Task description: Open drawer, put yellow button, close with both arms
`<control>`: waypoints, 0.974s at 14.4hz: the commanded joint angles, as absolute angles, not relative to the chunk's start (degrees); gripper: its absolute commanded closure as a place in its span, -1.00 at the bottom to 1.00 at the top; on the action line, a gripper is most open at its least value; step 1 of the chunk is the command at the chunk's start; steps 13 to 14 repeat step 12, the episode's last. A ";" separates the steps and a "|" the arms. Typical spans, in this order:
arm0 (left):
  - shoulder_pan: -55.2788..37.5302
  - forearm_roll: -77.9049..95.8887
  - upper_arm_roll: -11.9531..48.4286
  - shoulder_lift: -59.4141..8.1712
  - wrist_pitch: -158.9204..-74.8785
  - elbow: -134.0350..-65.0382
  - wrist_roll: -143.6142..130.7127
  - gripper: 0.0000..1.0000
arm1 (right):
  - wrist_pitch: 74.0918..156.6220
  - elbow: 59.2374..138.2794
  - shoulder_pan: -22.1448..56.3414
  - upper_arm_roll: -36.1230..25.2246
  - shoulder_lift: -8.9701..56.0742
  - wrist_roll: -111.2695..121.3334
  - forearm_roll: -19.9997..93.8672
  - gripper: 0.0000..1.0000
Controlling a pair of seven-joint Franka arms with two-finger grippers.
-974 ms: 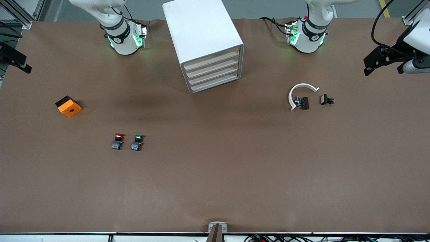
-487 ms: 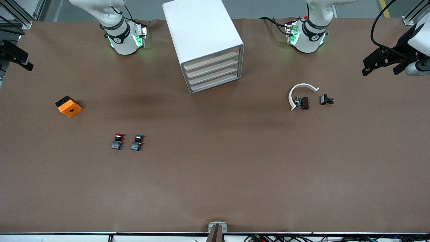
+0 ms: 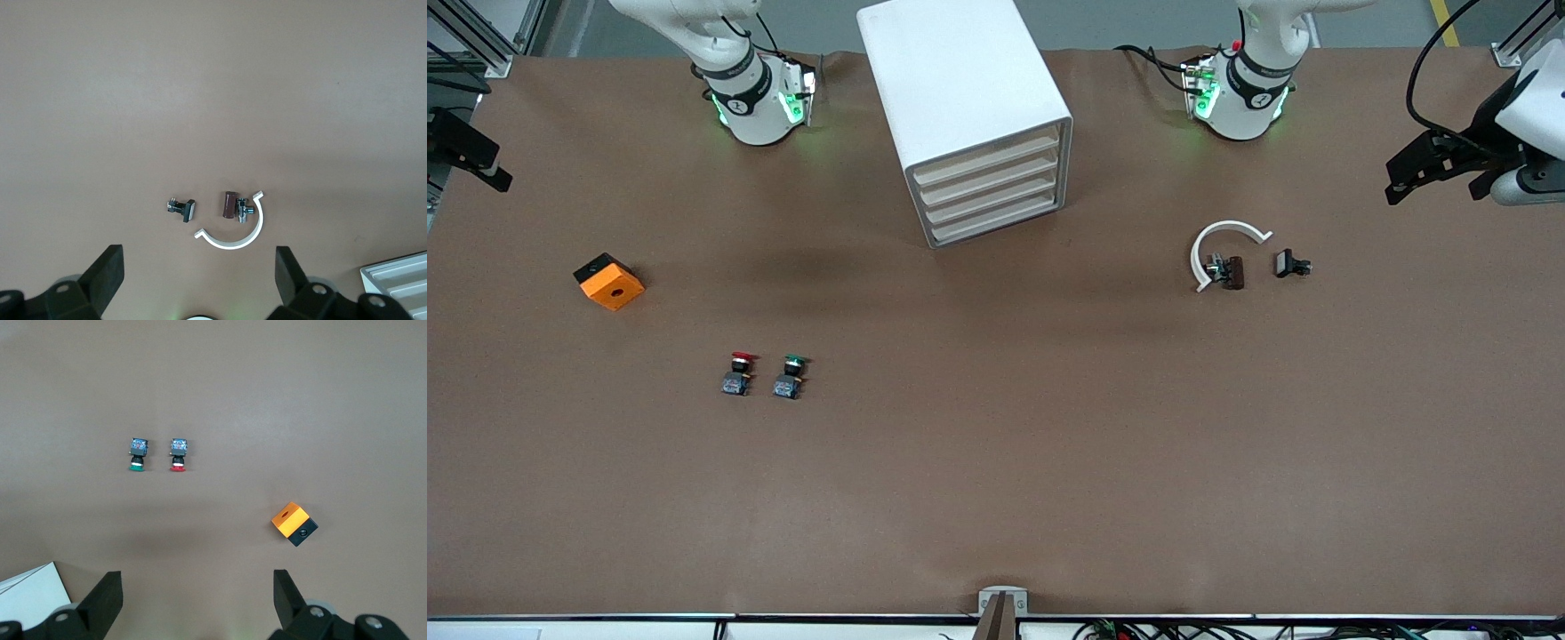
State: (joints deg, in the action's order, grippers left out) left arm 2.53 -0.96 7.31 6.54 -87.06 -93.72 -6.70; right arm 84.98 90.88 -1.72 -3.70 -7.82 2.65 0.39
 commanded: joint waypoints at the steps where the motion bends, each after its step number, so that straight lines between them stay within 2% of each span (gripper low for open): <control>1: 2.55 -2.11 7.73 6.94 -87.54 -94.04 -6.94 -1.00 | 85.17 92.20 -1.49 -3.52 -9.23 1.23 0.62 -1.00; 14: 2.55 -1.58 7.65 6.15 -86.67 -92.81 -6.94 -1.00 | 85.52 92.20 -1.58 -3.52 -9.14 1.23 0.70 -1.00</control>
